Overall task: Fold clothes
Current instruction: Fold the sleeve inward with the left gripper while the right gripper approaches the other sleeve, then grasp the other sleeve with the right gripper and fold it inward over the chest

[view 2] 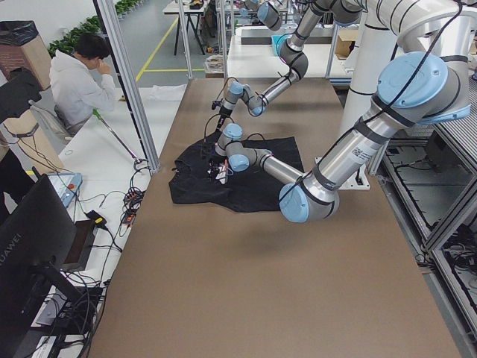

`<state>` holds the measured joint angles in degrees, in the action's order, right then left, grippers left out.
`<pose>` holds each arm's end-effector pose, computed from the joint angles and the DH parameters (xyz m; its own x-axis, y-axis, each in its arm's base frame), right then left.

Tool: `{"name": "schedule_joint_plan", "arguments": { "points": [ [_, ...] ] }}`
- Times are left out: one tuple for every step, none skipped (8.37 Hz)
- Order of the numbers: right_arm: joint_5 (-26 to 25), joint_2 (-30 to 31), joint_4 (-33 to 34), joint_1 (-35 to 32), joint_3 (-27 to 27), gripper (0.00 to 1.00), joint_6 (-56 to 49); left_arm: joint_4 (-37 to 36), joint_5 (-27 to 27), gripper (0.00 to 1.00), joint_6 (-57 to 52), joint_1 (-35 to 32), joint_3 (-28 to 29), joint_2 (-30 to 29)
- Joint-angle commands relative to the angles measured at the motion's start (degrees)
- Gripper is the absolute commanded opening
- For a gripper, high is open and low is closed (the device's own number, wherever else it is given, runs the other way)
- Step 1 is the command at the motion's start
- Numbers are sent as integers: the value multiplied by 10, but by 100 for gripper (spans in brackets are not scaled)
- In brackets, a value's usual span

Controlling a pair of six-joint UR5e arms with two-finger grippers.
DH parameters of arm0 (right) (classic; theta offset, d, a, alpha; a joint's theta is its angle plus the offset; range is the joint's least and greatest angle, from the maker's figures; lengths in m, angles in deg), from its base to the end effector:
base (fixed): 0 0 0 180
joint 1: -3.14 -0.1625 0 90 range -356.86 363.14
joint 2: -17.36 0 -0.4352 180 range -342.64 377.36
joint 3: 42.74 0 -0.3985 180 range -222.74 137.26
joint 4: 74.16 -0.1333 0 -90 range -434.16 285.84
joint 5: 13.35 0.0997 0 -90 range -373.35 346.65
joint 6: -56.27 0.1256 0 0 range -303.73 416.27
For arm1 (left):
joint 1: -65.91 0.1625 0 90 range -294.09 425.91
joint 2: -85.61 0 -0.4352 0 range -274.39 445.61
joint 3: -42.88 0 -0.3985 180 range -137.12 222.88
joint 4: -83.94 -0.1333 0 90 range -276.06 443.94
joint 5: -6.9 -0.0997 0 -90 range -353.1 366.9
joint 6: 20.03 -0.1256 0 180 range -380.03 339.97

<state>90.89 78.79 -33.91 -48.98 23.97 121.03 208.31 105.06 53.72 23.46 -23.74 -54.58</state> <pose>-0.3869 -0.6642 0.4961 0.5918 0.0876 0.8013 -0.4300 0.8751 0.2219 0.5470 -0.6569 0.2340 0.5028 -0.0845 -0.8603 0.4538 0.8728 0.1795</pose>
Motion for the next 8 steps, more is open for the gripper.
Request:
{"name": "schedule_joint_plan", "arguments": {
  "points": [
    [1, -3, 0, 0, 13, 0, 2, 0, 4, 100, -3, -1, 0, -1],
    [3, -5, 4, -2, 30, 0, 5, 0, 6, 100, -7, -5, -1, -1],
    [4, -20, 11, -3, 32, 0, 25, 0, 6, 100, -24, -8, -2, -1],
    [5, -41, 31, -3, 32, 0, 28, 0, 7, 100, -39, -13, -1, 0],
    [5, -56, 38, -2, 32, 0, 46, 0, 9, 100, -47, -20, -1, 4],
    [5, -75, 43, 0, 32, 0, 63, 2, 12, 100, -54, -23, -2, 12],
    [4, -104, 69, 3, 32, 0, 83, 5, 12, 100, -58, -25, -2, 16],
    [2, -139, 113, 17, 31, 0, 96, 6, 12, 100, -58, -26, -1, 17]
  ]
}}
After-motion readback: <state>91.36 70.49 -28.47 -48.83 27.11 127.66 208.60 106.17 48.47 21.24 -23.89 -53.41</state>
